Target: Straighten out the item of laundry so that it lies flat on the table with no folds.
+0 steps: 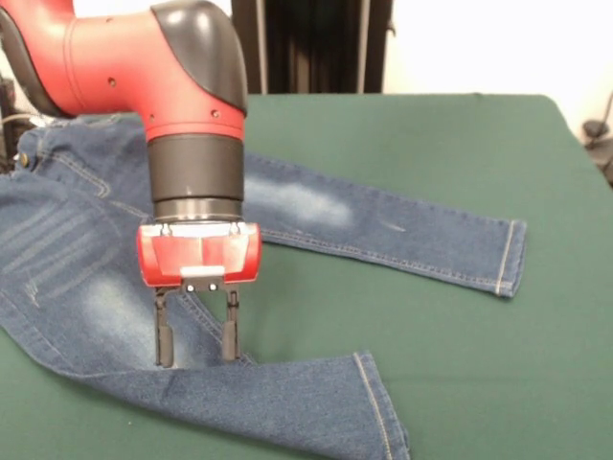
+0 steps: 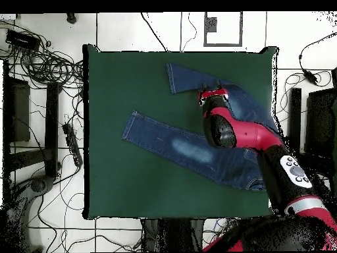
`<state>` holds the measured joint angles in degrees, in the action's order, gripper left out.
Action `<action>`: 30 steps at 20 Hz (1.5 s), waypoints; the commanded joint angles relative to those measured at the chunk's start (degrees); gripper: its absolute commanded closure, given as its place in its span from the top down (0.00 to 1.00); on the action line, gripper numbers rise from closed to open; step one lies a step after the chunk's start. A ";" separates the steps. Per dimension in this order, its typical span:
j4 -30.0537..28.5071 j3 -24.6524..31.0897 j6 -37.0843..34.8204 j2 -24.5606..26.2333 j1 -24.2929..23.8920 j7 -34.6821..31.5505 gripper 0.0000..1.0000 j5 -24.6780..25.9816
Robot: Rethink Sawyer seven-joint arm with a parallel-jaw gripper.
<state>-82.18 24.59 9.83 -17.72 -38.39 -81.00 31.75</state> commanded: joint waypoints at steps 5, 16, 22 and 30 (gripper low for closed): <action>-4.42 1.85 -10.67 -1.45 3.38 -7.71 1.00 -2.97; -0.18 -5.95 -24.03 -0.05 9.23 -6.38 1.00 -8.10; 0.76 -6.80 -25.11 0.05 9.86 -7.32 1.00 -8.33; 0.29 -4.23 -17.52 0.23 8.11 -7.36 1.00 -6.24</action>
<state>-82.22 17.99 -9.46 -19.91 -31.08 -81.00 25.96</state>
